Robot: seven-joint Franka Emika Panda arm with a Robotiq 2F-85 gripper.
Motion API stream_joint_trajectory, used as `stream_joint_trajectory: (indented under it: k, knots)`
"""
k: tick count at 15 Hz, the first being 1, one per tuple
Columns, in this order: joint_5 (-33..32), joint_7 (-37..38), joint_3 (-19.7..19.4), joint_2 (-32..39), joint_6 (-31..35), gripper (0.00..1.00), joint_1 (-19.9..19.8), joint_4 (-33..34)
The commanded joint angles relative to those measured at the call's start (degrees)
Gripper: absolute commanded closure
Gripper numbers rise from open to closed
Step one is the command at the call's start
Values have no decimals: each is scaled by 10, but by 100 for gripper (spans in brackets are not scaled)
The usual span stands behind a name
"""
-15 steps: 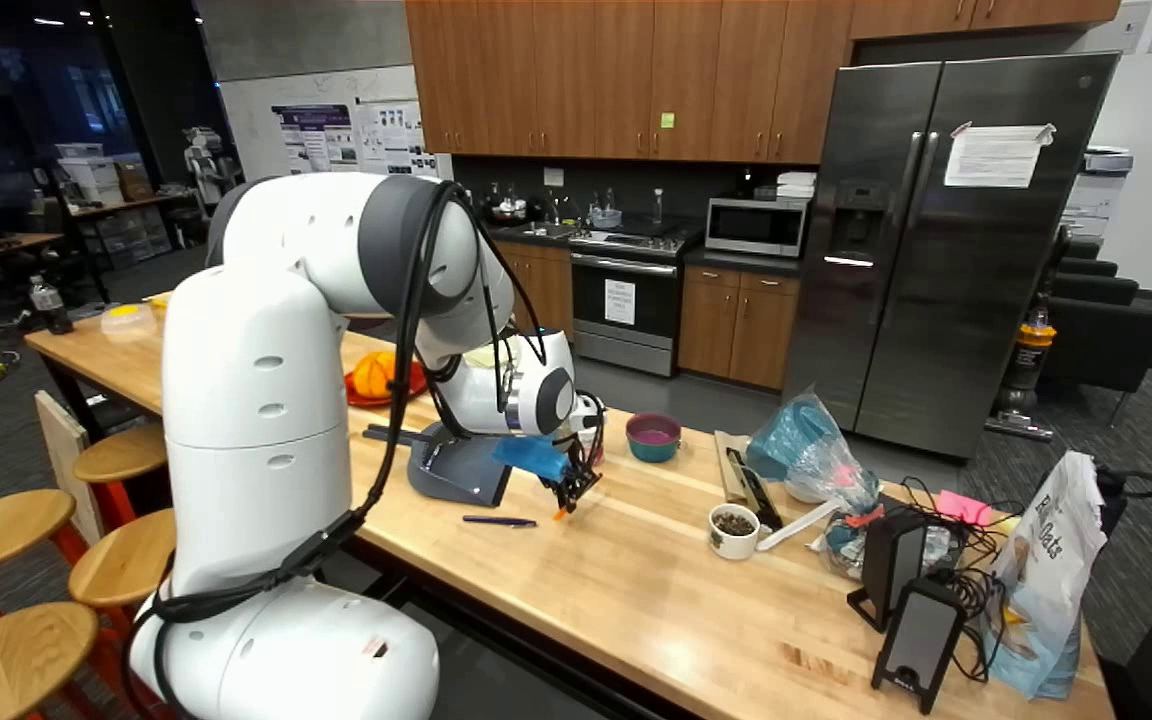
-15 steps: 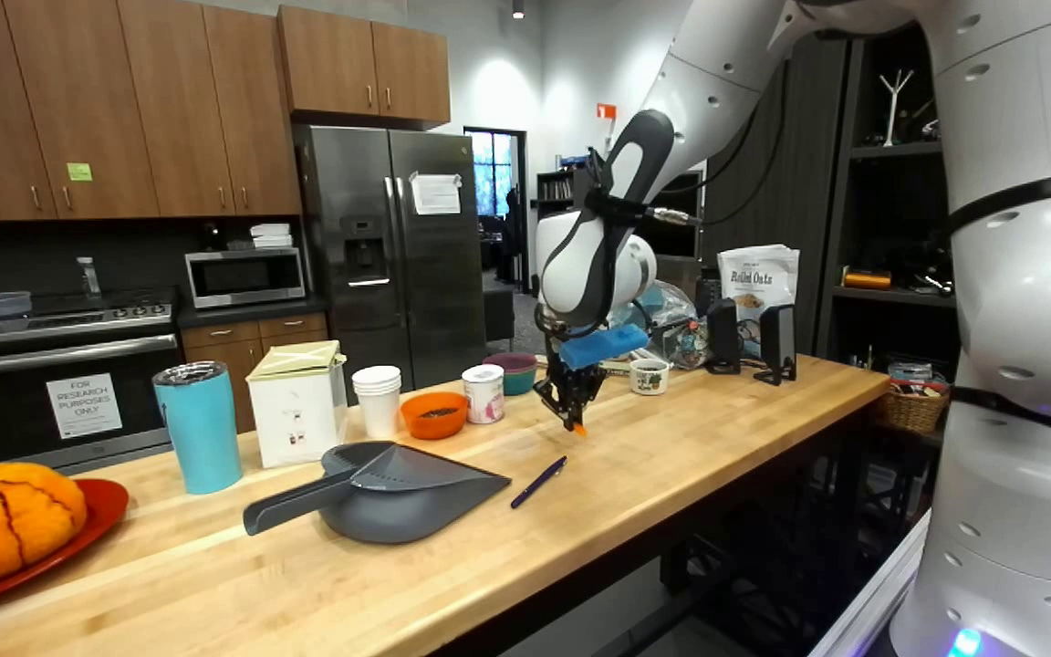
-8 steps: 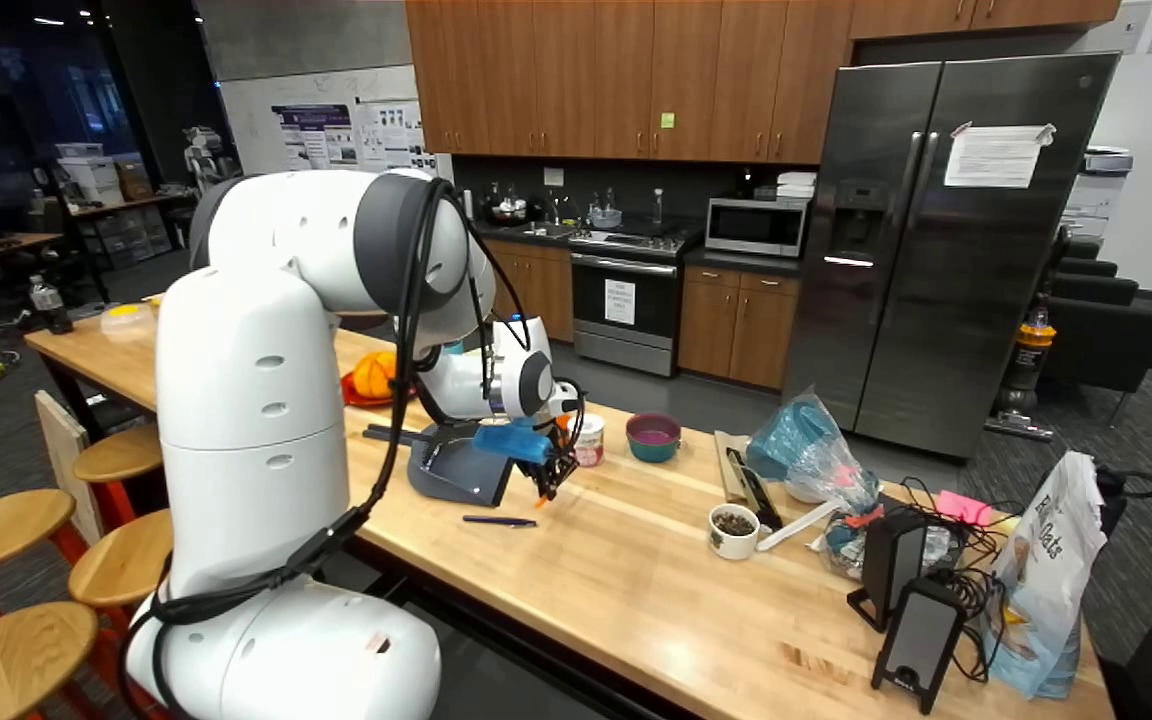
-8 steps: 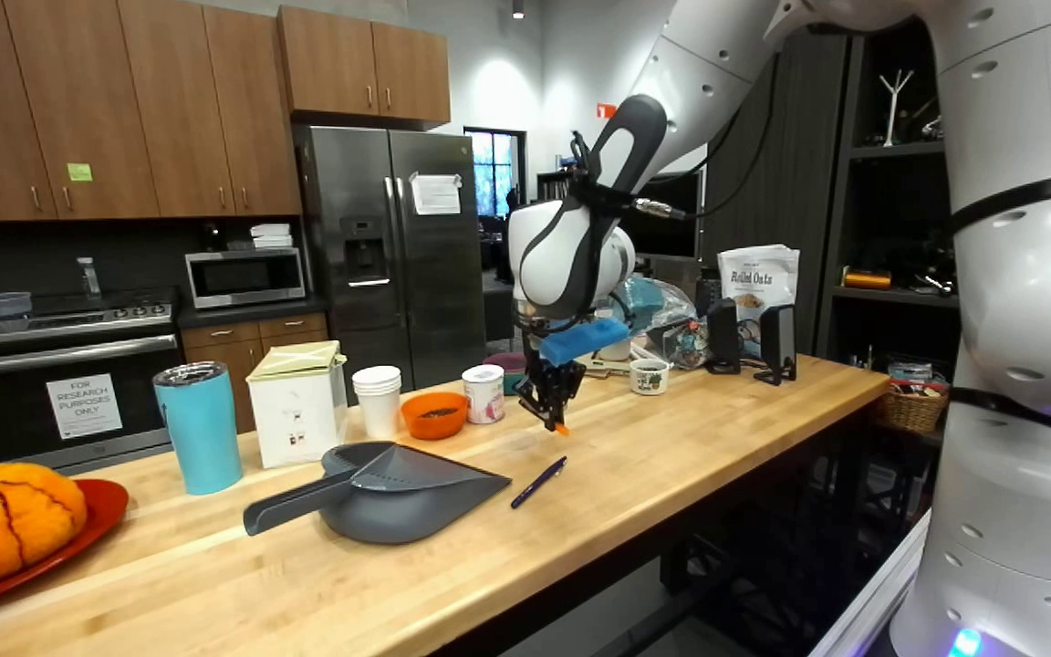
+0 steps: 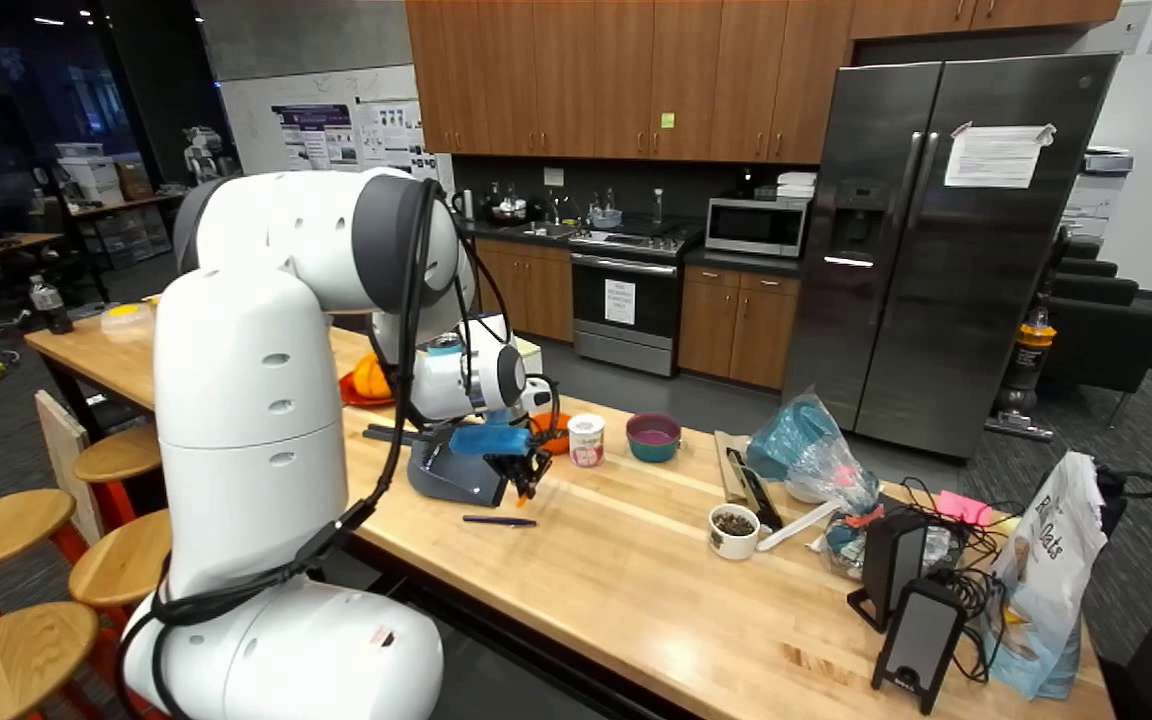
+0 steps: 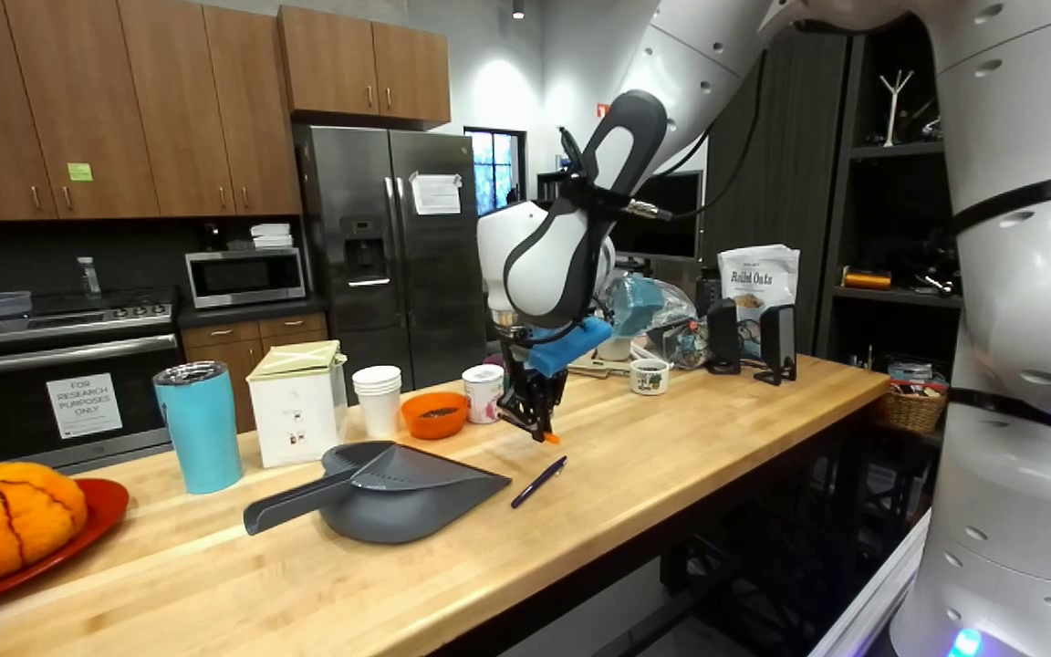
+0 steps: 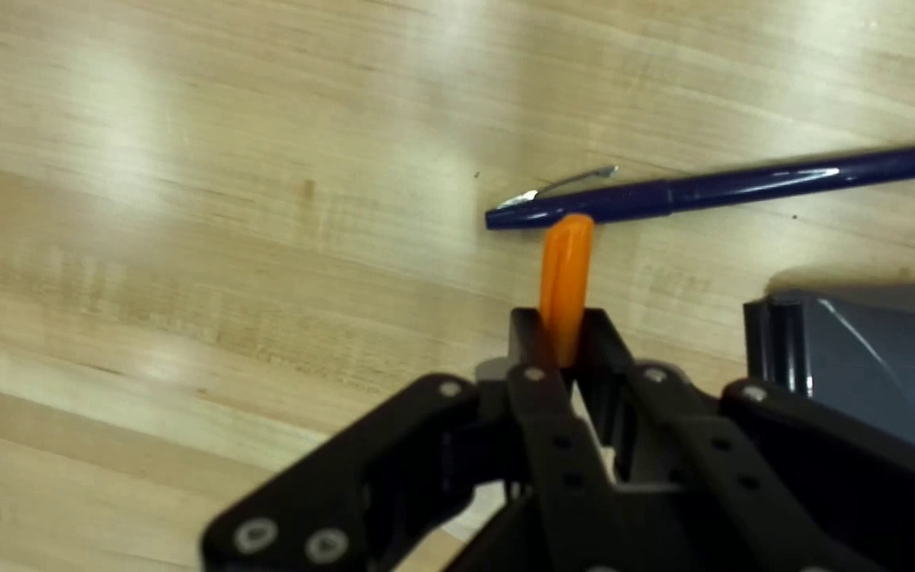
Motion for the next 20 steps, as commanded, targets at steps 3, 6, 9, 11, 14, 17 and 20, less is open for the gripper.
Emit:
stream_joint_trajectory:
  k: [3, 6, 9, 11, 14, 17, 20]
  knots:
    - [-43, 10, 15, -4, -21, 96, 19, 6]
    - [-54, 12, 23, -4, -24, 96, 28, 8]
    - [-60, 9, 30, -3, -24, 96, 33, 10]
    - [-63, 7, 33, -2, -23, 96, 35, 12]
    - [-67, 3, 40, -1, -12, 96, 38, 13]
    - [-68, 1, 46, 2, 8, 96, 40, 14]
    - [-63, -5, 51, 9, 16, 96, 41, 16]
